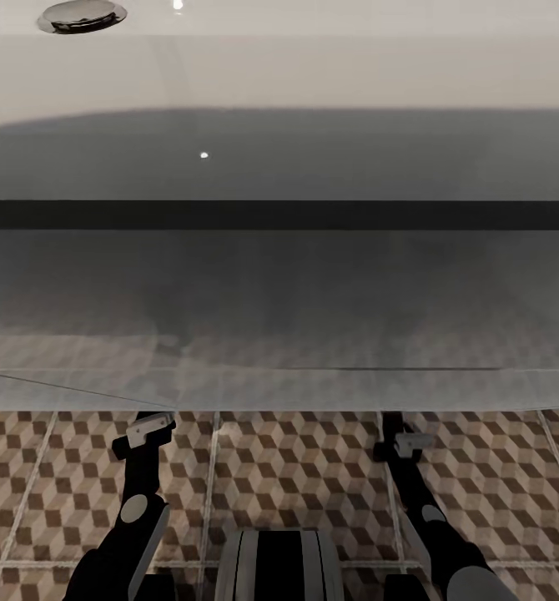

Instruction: Take the four mousetraps from the cabinet in the bathroom and place them on the bathroom floor. Make sure all four end up on the same floor surface, and ensure that at least two of them are either under or directly next to the same bathroom sink.

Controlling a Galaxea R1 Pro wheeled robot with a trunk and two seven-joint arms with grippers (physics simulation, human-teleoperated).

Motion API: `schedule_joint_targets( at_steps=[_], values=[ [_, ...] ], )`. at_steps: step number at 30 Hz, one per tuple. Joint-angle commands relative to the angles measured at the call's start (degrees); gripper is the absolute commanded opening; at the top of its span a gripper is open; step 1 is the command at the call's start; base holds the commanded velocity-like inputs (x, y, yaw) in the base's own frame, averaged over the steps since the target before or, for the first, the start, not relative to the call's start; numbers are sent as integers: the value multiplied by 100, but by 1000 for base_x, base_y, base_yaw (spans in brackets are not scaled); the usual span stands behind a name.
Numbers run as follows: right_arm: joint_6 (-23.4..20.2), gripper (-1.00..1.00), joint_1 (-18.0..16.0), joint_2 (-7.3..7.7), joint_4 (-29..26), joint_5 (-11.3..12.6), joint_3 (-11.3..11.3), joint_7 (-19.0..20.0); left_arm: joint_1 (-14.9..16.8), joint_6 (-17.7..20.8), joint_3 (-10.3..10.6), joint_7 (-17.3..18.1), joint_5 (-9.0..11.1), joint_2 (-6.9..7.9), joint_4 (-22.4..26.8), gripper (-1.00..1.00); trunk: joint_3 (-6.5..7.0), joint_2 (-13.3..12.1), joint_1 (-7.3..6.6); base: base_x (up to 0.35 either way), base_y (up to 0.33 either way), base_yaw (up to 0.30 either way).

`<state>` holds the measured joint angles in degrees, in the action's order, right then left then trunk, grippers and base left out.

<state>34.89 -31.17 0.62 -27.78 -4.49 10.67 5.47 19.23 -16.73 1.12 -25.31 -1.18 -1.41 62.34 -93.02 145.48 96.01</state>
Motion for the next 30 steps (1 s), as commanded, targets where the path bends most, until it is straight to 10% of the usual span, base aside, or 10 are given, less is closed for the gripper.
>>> schedule_joint_targets(
  at_steps=[1, 24, 30],
  values=[
    [15, -100, -4, -2, 30, -40, 49, 59, 2, -6, 11, -42, -23, 3, -3, -100, -3, 1, -1, 0, 0, 0],
    [-15, -100, -19, 449, 62, 318, 84, 1167, 2, -6, 11, -38, -22, 0, -11, -100, -3, 1, -1, 0, 0, 0],
    [-658, -100, -49, 464, 45, 300, 52, 1402, 2, -6, 11, -37, -26, 0, -11, -100, -3, 1, -1, 0, 0, 0]
  ],
)
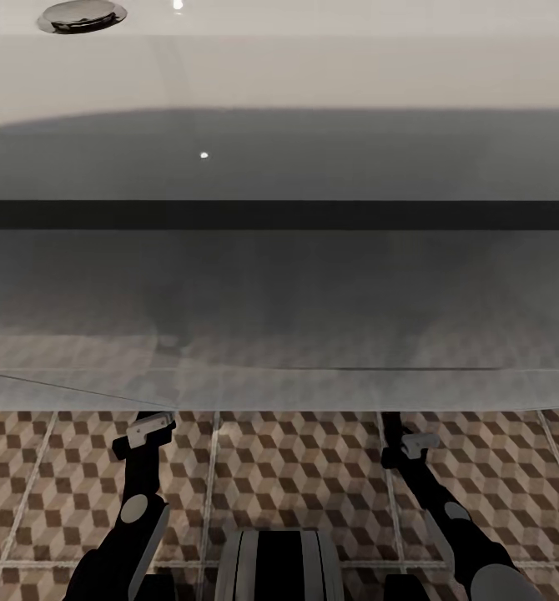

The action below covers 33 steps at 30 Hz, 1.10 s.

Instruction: Take the four mousetraps from the cabinet in the bathroom and place them on the bathroom floor. Make sure all four end up on the same floor surface, and ensure that at least two of them are either under or directly next to the same bathroom sink.

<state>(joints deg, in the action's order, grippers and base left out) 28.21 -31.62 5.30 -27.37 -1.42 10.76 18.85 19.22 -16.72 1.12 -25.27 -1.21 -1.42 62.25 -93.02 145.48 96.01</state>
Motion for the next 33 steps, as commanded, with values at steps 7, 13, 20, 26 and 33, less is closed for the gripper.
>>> schedule_joint_targets(
  at_steps=[7, 13, 20, 26, 33],
  values=[
    [-130, -100, -10, -5, -8, -7, 52, 230, 2, -6, 11, -41, -25, 2, -3, -100, -3, 1, -1, 0, 0, 0],
    [-139, -100, -11, -11, -5, -9, 57, 62, 2, -6, 11, -41, -24, 2, -3, -100, -3, 1, -1, 0, 0, 0],
    [-127, -100, -11, -24, -16, -22, 59, -665, 2, -6, 11, -47, -27, 2, -3, -100, -3, 1, -1, 0, 0, 0],
    [-130, -100, -11, -57, -29, -37, 41, -1314, 2, -6, 11, -48, -28, 2, -3, -100, -3, 1, -1, 0, 0, 0],
    [-168, -100, -19, -79, -31, -208, -147, -1463, 2, -6, 11, -48, -28, 2, -3, -100, -3, 1, -1, 0, 0, 0]
  ],
)
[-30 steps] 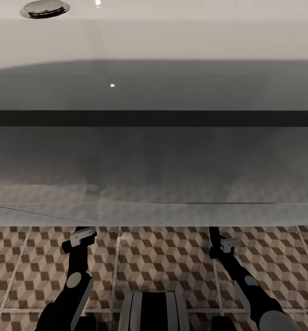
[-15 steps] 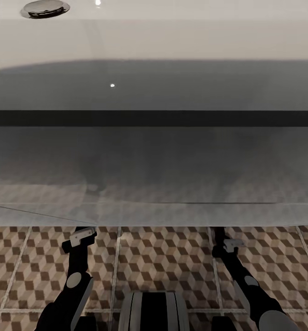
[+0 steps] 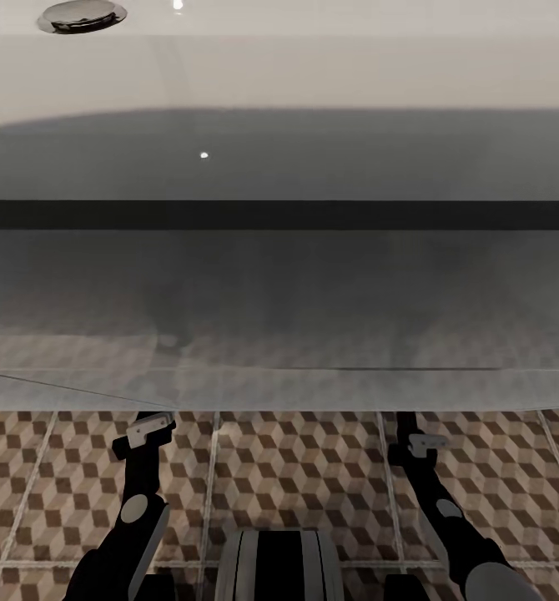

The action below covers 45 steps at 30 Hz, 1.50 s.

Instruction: Take the four mousetraps from the cabinet in the bathroom and place them on the bathroom floor. Make sure all four end up on the same floor surface, and ensure that at least two of them are either under or directly next to the same bathroom sink.

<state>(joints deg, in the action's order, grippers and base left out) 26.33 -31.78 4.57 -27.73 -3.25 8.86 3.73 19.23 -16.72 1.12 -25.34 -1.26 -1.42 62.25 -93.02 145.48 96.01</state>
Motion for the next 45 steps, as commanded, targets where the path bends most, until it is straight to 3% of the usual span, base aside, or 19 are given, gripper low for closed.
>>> schedule_joint_targets(
  at_steps=[1, 5, 7, 12, 45],
  values=[
    [17, -100, -3, -9, 4, -45, -7, -27, 2, -6, 11, -41, -24, 2, -3, -100, -3, 1, -1, 0, 0, 0],
    [7, -100, -4, -25, 4, -79, -204, -368, 2, -6, 11, -41, -24, 2, -3, -100, -3, 1, -1, 0, 0, 0],
    [2, -100, -4, -35, 4, -86, -410, -538, 2, -6, 11, -41, -24, 2, -3, -100, -3, 1, -1, 0, 0, 0],
    [-14, -100, -4, -49, 7, -77, -645, -681, 2, -6, 11, -41, -24, 2, -3, -100, -3, 1, -1, 0, 0, 0],
    [-45, -100, -4, -52, 49, -40, -676, -630, 2, -6, 11, -41, -24, 2, -9, -100, -3, 1, -1, 0, 0, 0]
  ],
)
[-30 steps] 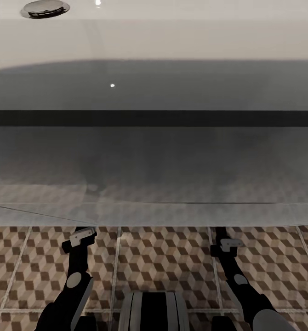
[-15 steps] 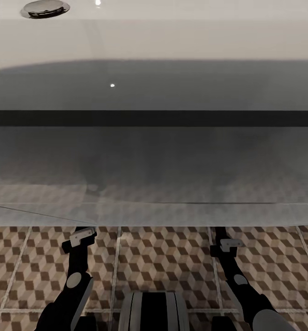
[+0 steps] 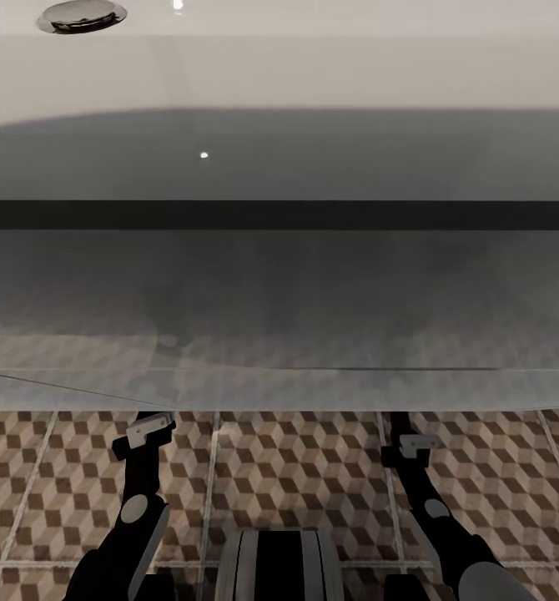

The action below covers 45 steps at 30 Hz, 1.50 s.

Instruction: Take the four mousetraps from the cabinet in the bathroom and place them on the bathroom floor. Make sure all four end up on the same floor surface, and ensure that at least two of them are either under or directly next to the same bathroom sink.

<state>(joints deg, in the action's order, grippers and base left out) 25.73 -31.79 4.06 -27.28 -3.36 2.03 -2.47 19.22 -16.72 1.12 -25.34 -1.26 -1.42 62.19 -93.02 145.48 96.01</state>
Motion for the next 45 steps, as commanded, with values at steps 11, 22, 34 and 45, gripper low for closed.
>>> schedule_joint_targets(
  at_steps=[11, 22, 34, 45],
  values=[
    [-112, -100, -3, -18, 22, -32, 3, -61, 2, -6, 11, -41, -24, 2, 2, -100, -3, 1, -1, 0, 0, 0],
    [-416, -100, -4, -27, 21, -41, -34, 1, 2, -6, 11, -41, -24, 2, 3, -100, -3, 1, -1, 0, 0, 0],
    [-370, -100, -2, -28, 16, -67, -36, 44, 3, -6, 11, -41, -24, 2, -5, -100, -3, 1, -1, 0, 0, 0],
    [-357, -100, -2, -28, 6, -85, -44, 44, 3, -6, 11, -41, -24, 2, -5, -100, -3, 1, -1, 0, 0, 0]
  ],
)
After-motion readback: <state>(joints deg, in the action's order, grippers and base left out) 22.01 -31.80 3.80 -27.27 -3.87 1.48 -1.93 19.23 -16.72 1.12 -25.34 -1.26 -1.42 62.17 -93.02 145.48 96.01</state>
